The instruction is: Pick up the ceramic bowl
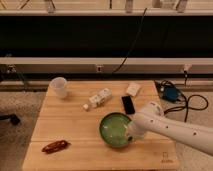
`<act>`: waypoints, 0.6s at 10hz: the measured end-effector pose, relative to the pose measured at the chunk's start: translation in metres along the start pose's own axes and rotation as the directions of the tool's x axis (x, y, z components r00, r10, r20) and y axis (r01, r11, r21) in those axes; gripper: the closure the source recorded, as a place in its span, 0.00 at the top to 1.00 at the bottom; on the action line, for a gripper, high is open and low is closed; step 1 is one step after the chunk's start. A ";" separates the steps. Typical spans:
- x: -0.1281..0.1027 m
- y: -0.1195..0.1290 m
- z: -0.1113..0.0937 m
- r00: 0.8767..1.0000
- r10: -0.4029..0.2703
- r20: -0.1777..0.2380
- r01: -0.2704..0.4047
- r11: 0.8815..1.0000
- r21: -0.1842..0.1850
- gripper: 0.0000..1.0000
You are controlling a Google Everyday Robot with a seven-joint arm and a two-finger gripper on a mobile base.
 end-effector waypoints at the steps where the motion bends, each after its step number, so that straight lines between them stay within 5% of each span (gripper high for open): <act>1: 0.001 -0.003 -0.014 1.000 -0.004 -0.009 0.004 1.000 0.001 0.01; 6: 0.007 -0.009 -0.039 0.999 -0.020 -0.038 0.020 1.000 0.001 0.01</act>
